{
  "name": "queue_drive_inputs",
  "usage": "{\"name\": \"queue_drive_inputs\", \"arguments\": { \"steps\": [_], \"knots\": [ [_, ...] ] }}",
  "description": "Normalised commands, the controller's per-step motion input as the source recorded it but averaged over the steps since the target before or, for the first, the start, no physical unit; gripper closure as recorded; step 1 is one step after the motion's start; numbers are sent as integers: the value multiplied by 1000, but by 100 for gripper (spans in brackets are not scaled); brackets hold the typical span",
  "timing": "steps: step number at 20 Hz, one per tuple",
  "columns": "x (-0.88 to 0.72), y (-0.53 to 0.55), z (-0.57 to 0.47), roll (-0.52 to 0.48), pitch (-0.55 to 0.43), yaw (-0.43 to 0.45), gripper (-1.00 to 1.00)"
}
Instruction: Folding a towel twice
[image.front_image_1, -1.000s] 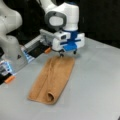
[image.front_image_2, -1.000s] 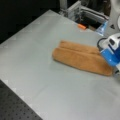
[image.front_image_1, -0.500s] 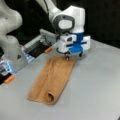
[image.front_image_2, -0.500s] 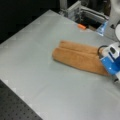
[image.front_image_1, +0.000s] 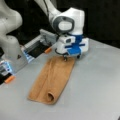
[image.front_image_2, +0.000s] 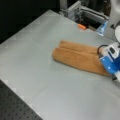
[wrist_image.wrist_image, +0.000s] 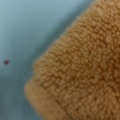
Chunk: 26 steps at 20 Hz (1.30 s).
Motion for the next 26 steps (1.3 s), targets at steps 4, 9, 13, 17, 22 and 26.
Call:
{"name": "queue_drive_inputs", "arguments": {
  "steps": [4,9,13,17,22,26],
  "knots": [
    [-22,0,-163,-102,-7,22,-100],
    [71,15,-188,-68,-74,47,100],
    [68,33,-205,-106,-103,71,100],
    [54,62,-194,-154,-99,74,100],
    [50,106,-170,-174,-97,79,100],
    [38,131,-148,-177,-87,64,100]
  ]
}}
